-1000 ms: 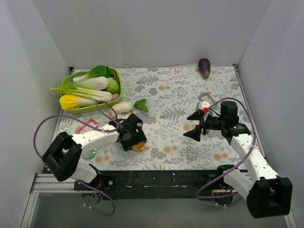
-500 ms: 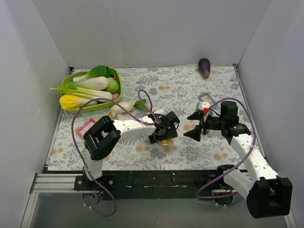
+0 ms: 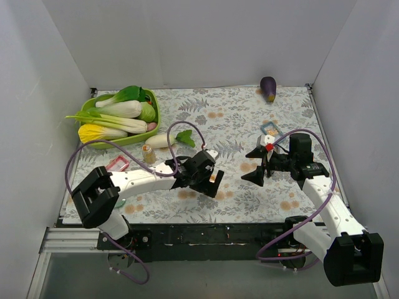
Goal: Sort the pills into containers
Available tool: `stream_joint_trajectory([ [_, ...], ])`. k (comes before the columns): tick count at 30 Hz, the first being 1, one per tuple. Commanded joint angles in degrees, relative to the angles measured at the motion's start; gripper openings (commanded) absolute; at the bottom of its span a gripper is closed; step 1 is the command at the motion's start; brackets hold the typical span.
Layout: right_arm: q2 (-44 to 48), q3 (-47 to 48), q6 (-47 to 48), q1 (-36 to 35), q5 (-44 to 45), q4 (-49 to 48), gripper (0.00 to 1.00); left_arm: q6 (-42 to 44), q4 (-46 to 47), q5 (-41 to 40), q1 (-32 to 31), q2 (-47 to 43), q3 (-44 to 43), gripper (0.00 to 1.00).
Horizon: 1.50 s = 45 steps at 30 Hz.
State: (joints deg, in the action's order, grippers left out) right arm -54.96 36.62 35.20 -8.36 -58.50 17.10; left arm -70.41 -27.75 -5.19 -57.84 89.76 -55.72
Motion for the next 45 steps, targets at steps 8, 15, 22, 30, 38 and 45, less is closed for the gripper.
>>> stream_joint_trajectory([
  [8, 0.3, -0.3, 3.4, 0.4, -1.7, 1.8, 0.98, 46.3, 5.9, 11.3, 2.9, 1.5, -6.2, 0.98],
  [15, -0.1, 0.1, 4.0, 0.4, -2.9, 2.7, 0.98, 50.6, 2.3, 22.3, 8.5, 5.1, -11.3, 0.98],
  [22, 0.0, 0.3, 4.5, 0.5, -2.8, 3.1, 0.98, 53.9, -3.8, 32.0, 9.2, 11.4, -16.7, 0.98],
  [30, -0.7, 0.8, 5.3, 0.4, -3.5, 4.3, 0.98, 55.3, -3.9, 30.2, 9.2, 14.2, -16.2, 0.98],
  [38, -1.1, 1.0, 5.6, 0.4, -4.1, 4.8, 0.98, 57.0, -1.4, 25.1, 8.2, 13.9, -12.8, 0.98],
  [45, -1.6, 1.2, 5.8, 0.4, -4.3, 5.0, 0.98, 58.6, 3.0, 22.1, 6.6, 12.7, -9.8, 0.98],
])
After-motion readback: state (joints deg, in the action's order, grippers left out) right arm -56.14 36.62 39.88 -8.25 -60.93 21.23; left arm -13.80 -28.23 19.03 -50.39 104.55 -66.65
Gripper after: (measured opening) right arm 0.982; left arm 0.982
